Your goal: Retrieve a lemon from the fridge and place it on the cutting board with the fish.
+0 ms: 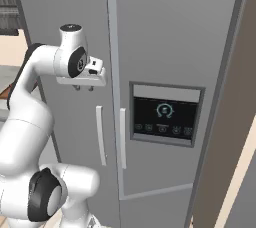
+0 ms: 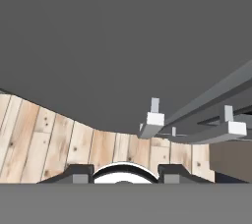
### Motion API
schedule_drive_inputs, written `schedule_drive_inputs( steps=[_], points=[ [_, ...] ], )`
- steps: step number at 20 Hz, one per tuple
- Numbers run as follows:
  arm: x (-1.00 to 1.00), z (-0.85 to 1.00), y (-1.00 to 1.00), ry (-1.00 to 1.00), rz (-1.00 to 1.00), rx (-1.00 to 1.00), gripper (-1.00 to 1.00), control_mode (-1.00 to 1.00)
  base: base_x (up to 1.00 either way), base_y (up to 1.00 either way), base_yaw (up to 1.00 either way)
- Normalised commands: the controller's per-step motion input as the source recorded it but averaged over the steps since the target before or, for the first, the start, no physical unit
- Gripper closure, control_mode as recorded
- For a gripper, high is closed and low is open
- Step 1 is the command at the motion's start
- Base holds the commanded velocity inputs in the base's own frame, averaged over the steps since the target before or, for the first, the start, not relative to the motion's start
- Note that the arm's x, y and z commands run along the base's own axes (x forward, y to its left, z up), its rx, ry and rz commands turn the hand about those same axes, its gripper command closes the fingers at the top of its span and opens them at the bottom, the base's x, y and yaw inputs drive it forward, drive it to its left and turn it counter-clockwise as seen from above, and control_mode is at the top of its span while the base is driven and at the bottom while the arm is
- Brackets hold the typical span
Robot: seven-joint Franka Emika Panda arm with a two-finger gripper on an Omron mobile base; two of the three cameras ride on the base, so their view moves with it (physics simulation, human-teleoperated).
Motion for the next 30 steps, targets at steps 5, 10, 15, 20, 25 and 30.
schedule_drive_inputs(
  steps=[5, 10, 15, 20, 25, 30],
  points=[
    [0.00, 0.00, 0.00, 0.00, 0.00, 0.00, -1.00, 1.00, -0.01, -0.07, 0.00],
    [0.00, 0.00, 0.00, 0.00, 0.00, 0.00, -1.00, 1.00, -0.21, -0.26, -0.04],
    [0.00, 0.00, 0.00, 0.00, 0.00, 0.00, -1.00, 1.00, -0.27, -0.23, -0.05],
    [0.00, 0.00, 0.00, 0.00, 0.00, 0.00, -1.00, 1.00, -0.35, -0.39, -0.06],
    [0.00, 0.00, 0.00, 0.00, 0.00, 0.00, -1.00, 1.00, -0.23, -0.50, -0.04],
    [0.00, 0.00, 0.00, 0.00, 0.00, 0.00, -1.00, 1.00, -0.30, -0.13, 0.00]
  ],
)
